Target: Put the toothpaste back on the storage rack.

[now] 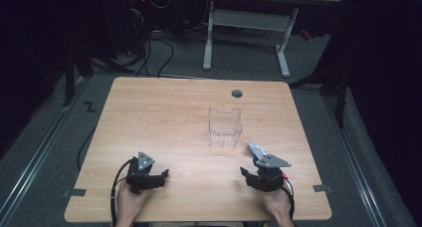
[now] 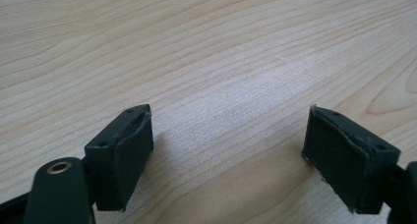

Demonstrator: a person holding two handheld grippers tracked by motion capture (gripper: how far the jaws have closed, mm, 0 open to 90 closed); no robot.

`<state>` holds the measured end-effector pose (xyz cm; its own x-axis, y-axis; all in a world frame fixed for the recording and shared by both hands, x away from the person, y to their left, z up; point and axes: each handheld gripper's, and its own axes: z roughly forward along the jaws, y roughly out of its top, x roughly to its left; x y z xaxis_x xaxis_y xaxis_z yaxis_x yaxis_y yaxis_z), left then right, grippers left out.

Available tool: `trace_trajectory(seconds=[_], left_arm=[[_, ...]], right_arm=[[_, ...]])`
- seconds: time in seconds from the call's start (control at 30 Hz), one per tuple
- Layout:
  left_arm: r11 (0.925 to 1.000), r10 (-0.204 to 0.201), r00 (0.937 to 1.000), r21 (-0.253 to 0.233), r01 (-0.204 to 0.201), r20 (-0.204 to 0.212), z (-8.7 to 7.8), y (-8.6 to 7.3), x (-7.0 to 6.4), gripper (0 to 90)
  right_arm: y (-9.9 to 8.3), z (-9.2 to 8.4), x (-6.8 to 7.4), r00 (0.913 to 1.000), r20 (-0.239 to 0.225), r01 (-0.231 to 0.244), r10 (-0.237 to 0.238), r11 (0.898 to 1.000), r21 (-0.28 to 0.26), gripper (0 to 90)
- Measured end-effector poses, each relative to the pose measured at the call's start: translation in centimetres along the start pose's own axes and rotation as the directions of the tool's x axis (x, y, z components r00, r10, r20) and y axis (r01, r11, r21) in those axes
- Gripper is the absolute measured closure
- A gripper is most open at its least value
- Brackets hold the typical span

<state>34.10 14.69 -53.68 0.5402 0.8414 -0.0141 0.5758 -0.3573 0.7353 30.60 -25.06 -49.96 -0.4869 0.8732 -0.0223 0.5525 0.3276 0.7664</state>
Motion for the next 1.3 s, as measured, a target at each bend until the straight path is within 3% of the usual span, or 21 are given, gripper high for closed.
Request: trace_trajectory(seconds=[0.5, 0.73, 0.87, 1.3], left_arm=[[1.0000, -0.001, 1.0000, 0.000, 0.001, 0.000, 0.0, 0.0, 0.0, 19.4], [1.0000, -0.001, 1.0000, 0.001, 0.001, 0.002, 0.0, 0.0, 0.0, 19.6], [1.0000, -0.002, 1.0000, 0.001, 0.002, 0.001, 0.0, 0.0, 0.0, 19.8], [1.0000, -0.005, 1.0000, 0.000, 0.005, -0.002, 0.0, 0.0, 0.0, 20.2]], right_arm=[[0.4, -1.8, -1.7, 0.9985, 0.043, -0.031, 0.033, 0.999, -0.037, 42.5], [0.2, -2.6, -3.0, 0.9970, 0.055, -0.051, 0.054, 0.998, -0.046, 37.3], [0.3, -2.8, -4.0, 0.9929, 0.076, -0.093, 0.092, 0.996, 0.017, 42.1], [1.8, -2.0, -5.6, 0.9952, 0.084, -0.059, 0.050, 0.991, 0.116, 42.2]])
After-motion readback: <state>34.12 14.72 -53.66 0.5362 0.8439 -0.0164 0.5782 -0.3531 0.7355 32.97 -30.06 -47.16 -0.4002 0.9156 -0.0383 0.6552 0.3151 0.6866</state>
